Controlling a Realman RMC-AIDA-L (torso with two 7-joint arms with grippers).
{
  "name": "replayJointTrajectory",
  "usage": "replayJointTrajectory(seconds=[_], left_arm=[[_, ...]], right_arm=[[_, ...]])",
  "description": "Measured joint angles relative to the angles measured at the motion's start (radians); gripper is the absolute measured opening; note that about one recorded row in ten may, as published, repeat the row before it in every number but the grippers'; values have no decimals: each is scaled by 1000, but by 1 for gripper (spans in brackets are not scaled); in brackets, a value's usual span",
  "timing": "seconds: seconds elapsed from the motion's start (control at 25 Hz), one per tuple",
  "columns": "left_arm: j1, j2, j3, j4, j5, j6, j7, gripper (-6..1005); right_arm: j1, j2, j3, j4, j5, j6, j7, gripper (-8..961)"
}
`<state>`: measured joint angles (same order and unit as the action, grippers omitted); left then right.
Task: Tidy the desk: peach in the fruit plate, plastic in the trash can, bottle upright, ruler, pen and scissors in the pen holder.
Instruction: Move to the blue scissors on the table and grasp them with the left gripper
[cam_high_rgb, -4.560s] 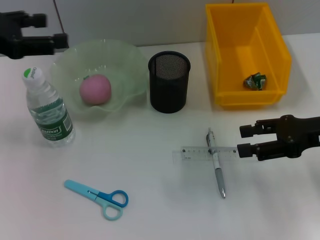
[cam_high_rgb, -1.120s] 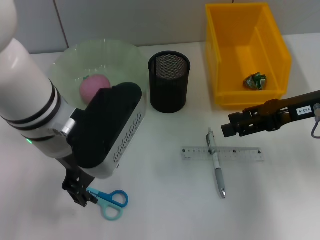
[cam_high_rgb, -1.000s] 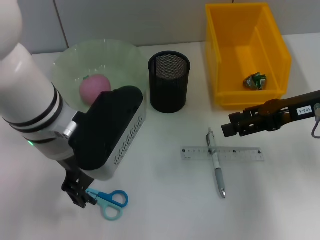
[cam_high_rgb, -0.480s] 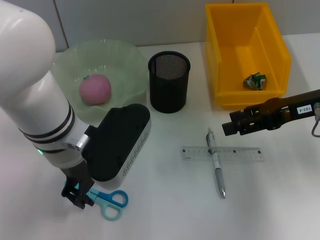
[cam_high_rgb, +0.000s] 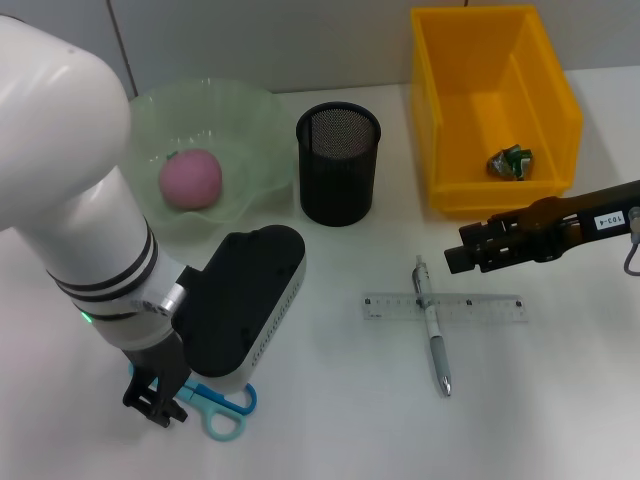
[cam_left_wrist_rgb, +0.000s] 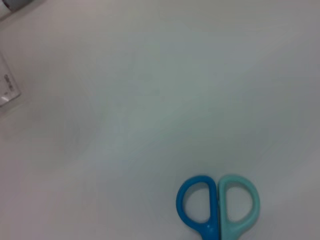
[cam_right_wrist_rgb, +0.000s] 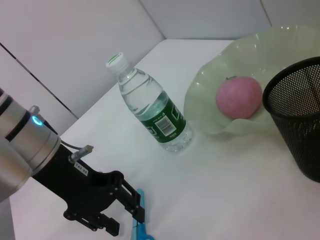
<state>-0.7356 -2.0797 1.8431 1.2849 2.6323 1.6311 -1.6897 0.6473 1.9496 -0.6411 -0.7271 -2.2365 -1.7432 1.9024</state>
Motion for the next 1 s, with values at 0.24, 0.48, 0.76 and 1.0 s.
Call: replayJointTrajectory(seconds=[0.24, 0.48, 0.76, 1.0], left_arm=[[-3, 0, 4, -7, 1, -7, -8, 538], [-9, 0, 5, -19, 2, -15, -10, 527], [-18, 0, 7, -24, 2, -18, -11, 513], [-25, 0, 8, -40, 2, -19, -12, 510]], right_arm=[[0, 1, -3, 0, 0, -2, 0, 769], [0, 3, -4, 0, 0, -3, 0, 769], [1, 3, -3, 0, 0, -4, 0, 769], [1, 2, -1, 0, 0, -4, -1, 769]])
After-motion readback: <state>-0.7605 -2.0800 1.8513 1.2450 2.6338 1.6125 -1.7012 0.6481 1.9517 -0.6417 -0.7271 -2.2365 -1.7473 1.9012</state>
